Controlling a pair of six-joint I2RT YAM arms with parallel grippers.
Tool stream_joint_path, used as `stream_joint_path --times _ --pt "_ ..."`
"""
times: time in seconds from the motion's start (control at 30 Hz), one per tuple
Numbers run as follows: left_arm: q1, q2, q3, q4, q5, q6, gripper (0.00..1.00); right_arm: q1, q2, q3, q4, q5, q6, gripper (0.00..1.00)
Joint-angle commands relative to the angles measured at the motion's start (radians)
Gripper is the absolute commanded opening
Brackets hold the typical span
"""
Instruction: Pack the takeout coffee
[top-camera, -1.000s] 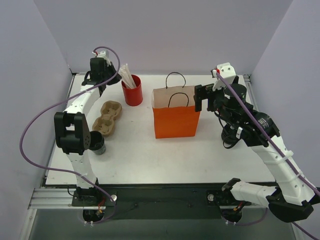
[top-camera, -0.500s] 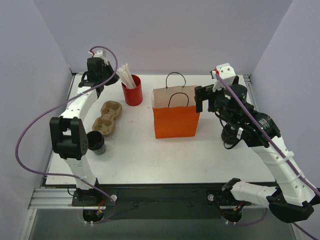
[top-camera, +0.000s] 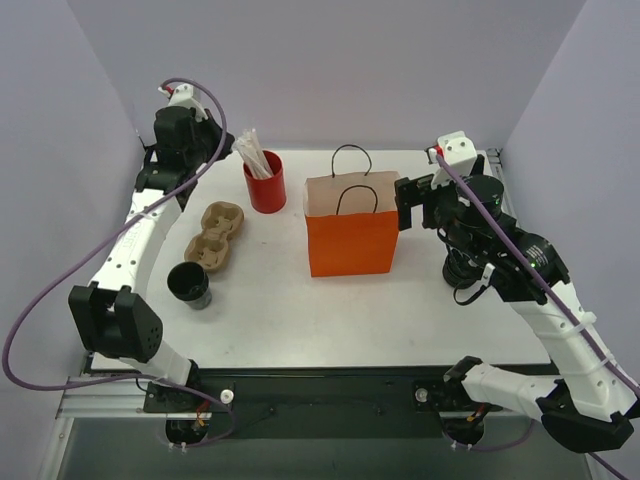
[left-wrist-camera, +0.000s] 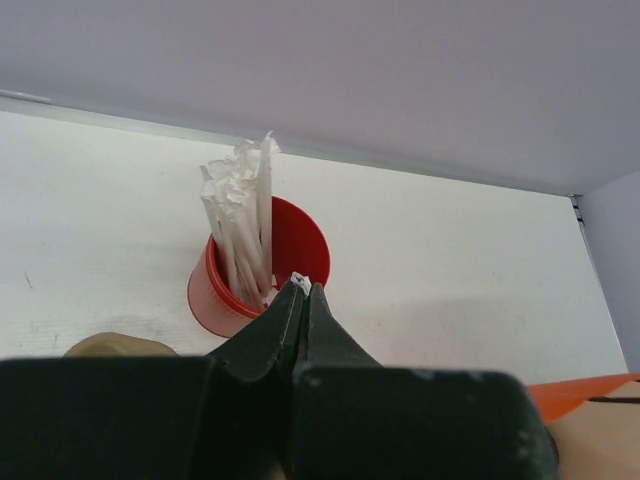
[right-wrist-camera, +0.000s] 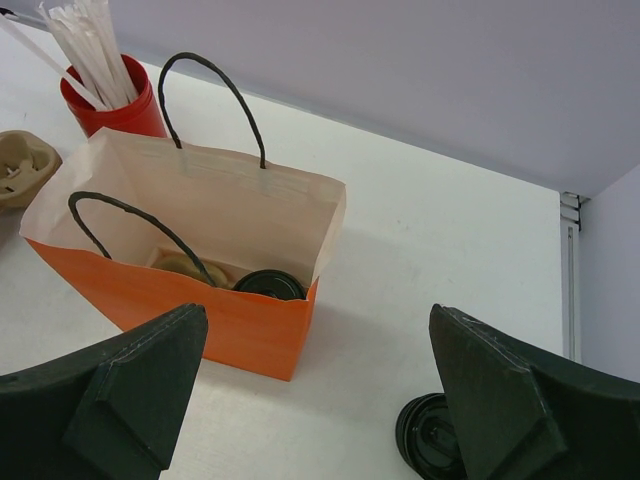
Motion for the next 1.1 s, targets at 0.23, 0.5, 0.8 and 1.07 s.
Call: stream_joint_path --times 0.23,0.5,0.8,1.07 --pt "-0.17 -0.209 0.02 -0.18 -0.112 -0.013 0.0 -0.001 -0.023 0.013 0.018 0.015 -0.066 1.0" --pt "-0.175 -0.273 0.169 -0.268 -0.16 0.088 0.0 -0.003 -0.034 0.023 0.018 0.018 -0.067 1.0" --pt "-0.178 -0.322 0.166 -0.243 0.085 0.011 0.0 -0.001 -0.053 0.031 0.017 0.03 -0.075 1.0" --pt "-0.198 -0.298 0.1 -0.15 0.216 -0.073 0.0 -0.003 -0.08 -0.004 0.018 0.044 -0.068 1.0"
